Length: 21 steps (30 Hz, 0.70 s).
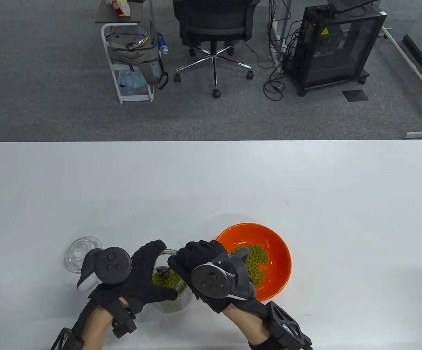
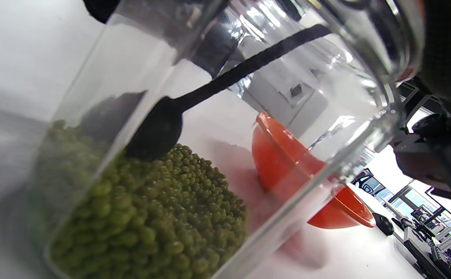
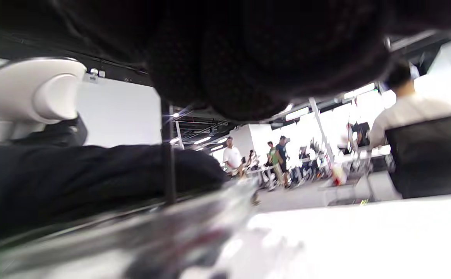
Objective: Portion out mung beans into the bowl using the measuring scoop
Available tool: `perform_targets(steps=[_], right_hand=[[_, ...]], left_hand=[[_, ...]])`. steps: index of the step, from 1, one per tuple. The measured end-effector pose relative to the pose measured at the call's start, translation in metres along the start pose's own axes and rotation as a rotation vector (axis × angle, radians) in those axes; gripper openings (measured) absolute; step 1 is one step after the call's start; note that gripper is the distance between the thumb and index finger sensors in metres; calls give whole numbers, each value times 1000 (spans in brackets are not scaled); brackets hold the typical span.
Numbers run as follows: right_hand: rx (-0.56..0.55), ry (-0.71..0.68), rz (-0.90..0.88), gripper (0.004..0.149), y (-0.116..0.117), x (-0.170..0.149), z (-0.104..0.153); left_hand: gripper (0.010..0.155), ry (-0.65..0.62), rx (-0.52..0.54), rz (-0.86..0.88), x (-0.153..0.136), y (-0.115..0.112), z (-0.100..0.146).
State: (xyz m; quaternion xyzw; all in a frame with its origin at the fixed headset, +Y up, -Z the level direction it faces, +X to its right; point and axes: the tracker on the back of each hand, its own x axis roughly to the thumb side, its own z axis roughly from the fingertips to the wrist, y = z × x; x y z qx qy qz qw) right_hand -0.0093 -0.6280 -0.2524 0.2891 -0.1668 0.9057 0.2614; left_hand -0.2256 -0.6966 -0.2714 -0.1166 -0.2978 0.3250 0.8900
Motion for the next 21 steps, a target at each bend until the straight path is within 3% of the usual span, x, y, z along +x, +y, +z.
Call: perform_targets(steps=[7, 12, 16, 21], right_hand=[[112, 154, -254, 43, -3, -26, -2], [198, 349, -459, 44, -3, -54, -1], [187, 504, -609, 44, -2, -78, 7], [145, 592, -645, 44, -4, -97, 16]], left_hand=[[125, 0, 0, 0, 0, 0, 0], [124, 0, 0, 0, 0, 0, 0], [125, 0, 0, 0, 0, 0, 0], [124, 0, 0, 0, 0, 0, 0]])
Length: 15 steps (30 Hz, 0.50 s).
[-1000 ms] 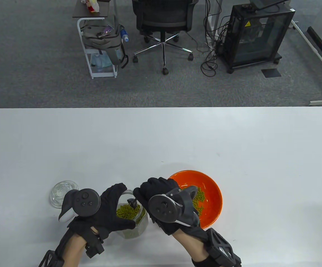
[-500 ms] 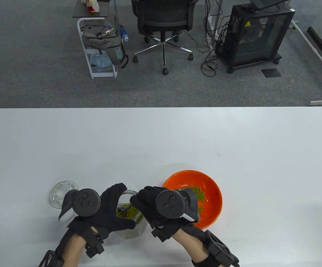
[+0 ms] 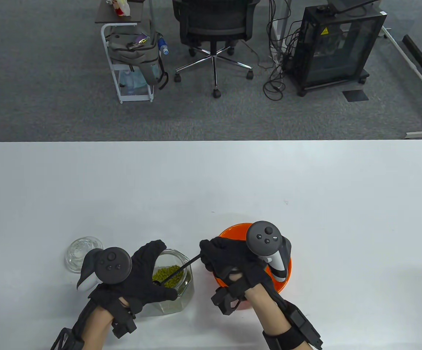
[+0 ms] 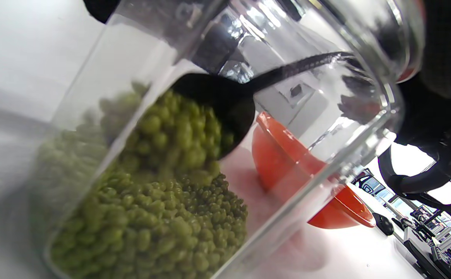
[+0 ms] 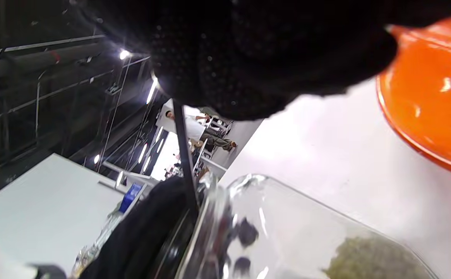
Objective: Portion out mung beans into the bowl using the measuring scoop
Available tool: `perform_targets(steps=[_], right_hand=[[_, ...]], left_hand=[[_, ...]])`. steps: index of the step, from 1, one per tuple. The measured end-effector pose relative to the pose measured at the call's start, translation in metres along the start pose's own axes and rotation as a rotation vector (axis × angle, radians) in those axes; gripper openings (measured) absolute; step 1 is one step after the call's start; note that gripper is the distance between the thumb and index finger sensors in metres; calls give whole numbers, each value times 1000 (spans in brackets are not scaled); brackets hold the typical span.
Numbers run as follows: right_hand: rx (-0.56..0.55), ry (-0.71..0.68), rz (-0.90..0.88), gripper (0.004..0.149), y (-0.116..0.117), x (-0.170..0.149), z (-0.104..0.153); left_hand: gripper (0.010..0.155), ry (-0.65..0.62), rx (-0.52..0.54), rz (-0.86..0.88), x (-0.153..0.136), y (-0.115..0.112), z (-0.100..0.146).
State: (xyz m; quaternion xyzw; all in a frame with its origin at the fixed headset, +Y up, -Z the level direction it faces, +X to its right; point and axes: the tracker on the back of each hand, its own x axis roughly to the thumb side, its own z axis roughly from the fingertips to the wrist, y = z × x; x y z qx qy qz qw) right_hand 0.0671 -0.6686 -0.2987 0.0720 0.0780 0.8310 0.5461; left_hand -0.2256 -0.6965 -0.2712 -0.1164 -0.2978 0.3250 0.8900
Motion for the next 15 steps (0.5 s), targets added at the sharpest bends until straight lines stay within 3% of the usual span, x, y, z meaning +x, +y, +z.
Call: perform_targets(steps=[15], right_hand=[[0, 64, -148, 43, -25, -23, 1]], left_hand=[[125, 0, -1, 3, 0, 0, 0]])
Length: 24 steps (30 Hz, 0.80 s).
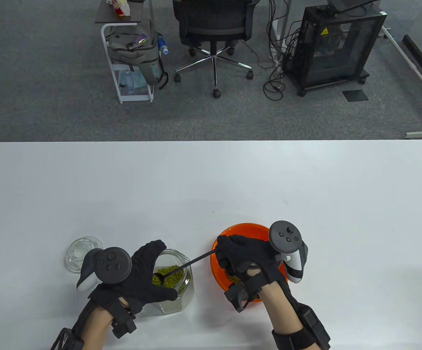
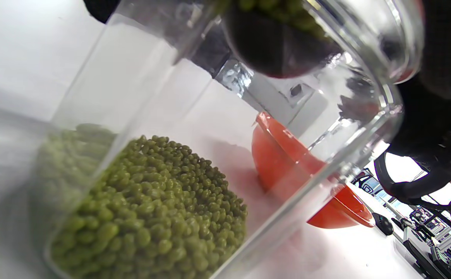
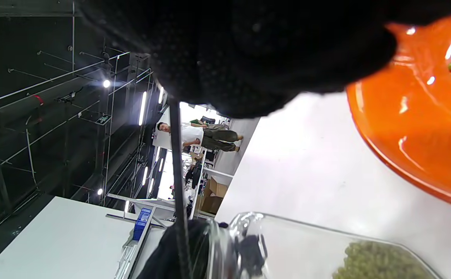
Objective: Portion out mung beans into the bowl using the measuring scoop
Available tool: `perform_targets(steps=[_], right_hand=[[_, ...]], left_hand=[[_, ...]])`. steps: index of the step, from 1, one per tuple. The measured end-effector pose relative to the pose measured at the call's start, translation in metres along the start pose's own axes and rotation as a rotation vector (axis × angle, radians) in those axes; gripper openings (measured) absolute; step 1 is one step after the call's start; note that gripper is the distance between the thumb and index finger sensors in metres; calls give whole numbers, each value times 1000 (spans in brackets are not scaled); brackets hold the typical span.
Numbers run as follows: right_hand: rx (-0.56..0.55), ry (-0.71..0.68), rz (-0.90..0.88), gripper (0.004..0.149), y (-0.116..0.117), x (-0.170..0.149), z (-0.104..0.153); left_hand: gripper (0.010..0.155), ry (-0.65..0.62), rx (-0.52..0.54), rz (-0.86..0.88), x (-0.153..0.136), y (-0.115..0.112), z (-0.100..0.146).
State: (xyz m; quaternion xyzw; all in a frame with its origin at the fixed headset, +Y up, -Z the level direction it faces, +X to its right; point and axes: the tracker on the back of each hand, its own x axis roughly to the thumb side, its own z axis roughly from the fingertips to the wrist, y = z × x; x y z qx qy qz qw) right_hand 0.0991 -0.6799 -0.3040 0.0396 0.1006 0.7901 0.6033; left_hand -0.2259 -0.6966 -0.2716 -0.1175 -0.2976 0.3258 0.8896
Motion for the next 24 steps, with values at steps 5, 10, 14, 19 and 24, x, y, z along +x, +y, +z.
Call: perform_targets(steps=[5, 10, 14, 19, 24], right_hand=[[-13, 9, -30, 43, -10, -3, 1], [-28, 18, -55, 43, -21, -5, 3], [-41, 25, -54, 43, -27, -7, 3], [-51, 29, -64, 43, -32, -9, 4], [-60, 31, -78, 43, -38, -9, 6]], left_hand=[[124, 0, 0, 0, 0, 0, 0], [125, 0, 0, 0, 0, 0, 0], [125, 0, -1, 0, 0, 0, 0], [124, 0, -1, 1, 0, 0, 0], [125, 0, -2, 1, 0, 0, 0]])
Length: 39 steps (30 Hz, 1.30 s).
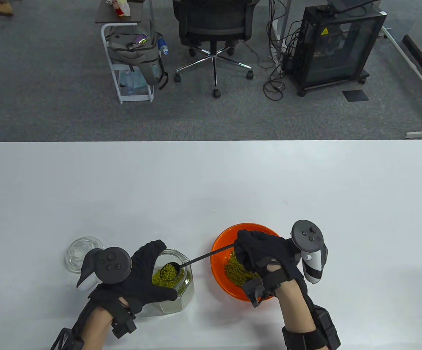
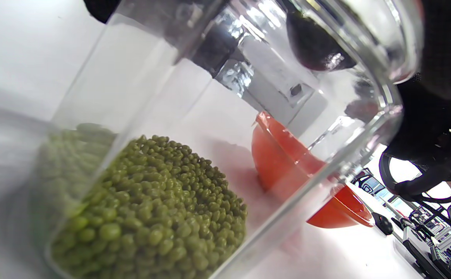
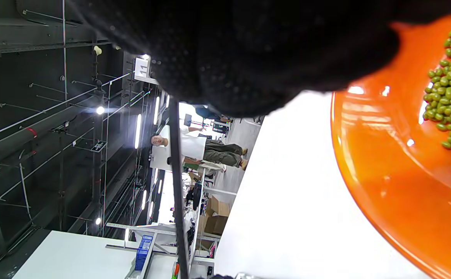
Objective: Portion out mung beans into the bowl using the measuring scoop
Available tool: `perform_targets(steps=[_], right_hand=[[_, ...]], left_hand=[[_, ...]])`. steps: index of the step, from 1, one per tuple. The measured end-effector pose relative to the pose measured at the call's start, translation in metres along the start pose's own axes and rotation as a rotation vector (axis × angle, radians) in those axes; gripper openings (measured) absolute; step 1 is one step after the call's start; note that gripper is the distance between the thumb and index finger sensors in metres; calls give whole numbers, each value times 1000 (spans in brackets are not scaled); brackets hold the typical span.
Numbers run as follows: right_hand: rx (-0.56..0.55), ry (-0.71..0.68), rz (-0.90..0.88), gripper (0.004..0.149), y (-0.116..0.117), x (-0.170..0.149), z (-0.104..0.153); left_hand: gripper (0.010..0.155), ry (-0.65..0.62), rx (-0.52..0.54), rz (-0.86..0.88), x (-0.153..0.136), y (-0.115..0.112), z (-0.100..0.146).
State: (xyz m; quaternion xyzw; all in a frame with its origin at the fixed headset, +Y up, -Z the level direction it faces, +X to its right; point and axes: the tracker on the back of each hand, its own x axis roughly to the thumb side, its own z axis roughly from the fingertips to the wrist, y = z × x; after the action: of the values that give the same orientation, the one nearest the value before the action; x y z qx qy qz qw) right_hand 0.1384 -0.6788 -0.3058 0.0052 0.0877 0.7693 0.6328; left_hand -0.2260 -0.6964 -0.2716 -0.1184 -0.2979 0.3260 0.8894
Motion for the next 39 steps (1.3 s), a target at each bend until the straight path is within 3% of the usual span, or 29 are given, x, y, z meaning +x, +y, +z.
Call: perform_targets(steps=[24, 39], right_hand=[[-51, -36, -151, 43, -27, 8, 9], [-101, -33, -150, 43, -55, 12, 12]], left_hand=[[124, 0, -1, 1, 0, 0, 0], [125, 0, -2, 2, 0, -1, 0]])
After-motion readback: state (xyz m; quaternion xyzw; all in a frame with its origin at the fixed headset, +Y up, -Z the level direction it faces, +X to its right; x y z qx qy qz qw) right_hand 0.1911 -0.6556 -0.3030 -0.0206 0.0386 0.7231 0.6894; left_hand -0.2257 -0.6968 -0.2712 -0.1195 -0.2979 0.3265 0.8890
